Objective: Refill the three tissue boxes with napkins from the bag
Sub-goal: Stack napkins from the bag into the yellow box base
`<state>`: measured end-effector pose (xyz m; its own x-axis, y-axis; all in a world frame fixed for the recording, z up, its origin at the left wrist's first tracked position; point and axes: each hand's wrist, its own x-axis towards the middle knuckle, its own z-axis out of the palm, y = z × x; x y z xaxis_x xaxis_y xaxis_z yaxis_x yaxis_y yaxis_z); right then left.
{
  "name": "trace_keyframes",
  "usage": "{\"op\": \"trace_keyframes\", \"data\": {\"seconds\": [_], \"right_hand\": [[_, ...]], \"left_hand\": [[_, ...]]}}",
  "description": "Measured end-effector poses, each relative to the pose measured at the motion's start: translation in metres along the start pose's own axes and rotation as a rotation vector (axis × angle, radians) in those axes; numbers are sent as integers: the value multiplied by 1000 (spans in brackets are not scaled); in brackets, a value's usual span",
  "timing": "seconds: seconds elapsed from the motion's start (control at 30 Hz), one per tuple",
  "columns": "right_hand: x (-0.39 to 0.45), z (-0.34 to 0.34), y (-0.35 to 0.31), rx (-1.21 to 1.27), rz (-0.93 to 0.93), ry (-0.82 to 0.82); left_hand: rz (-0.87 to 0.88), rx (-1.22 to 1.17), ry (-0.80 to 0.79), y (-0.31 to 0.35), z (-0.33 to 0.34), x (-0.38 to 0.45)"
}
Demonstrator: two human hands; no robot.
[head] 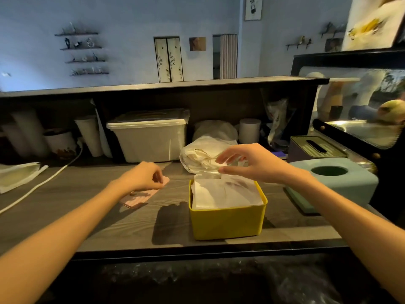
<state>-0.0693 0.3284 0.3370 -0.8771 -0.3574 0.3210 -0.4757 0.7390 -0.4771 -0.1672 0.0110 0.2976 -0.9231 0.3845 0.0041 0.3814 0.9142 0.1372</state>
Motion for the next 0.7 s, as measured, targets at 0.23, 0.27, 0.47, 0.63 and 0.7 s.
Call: {"op": "trace_keyframes", "data": {"seconds": [0.23, 0.27, 0.47, 0.63, 0.7], "right_hand": [[20, 20, -5, 15, -39, 51], [22, 22, -5, 17, -41, 63], [26, 14, -4, -15, -61, 160], [28, -6, -11, -53, -128, 306], [29, -11, -18, -125, -140, 309]], "left_hand": [[-322, -19, -19, -36, 45, 11], [-326, -24, 2, -36, 47, 13], [-235, 8, 172, -32, 32, 5], [-94, -153, 608, -24, -24, -1], [-53, -297, 667, -8, -48, -4]]}}
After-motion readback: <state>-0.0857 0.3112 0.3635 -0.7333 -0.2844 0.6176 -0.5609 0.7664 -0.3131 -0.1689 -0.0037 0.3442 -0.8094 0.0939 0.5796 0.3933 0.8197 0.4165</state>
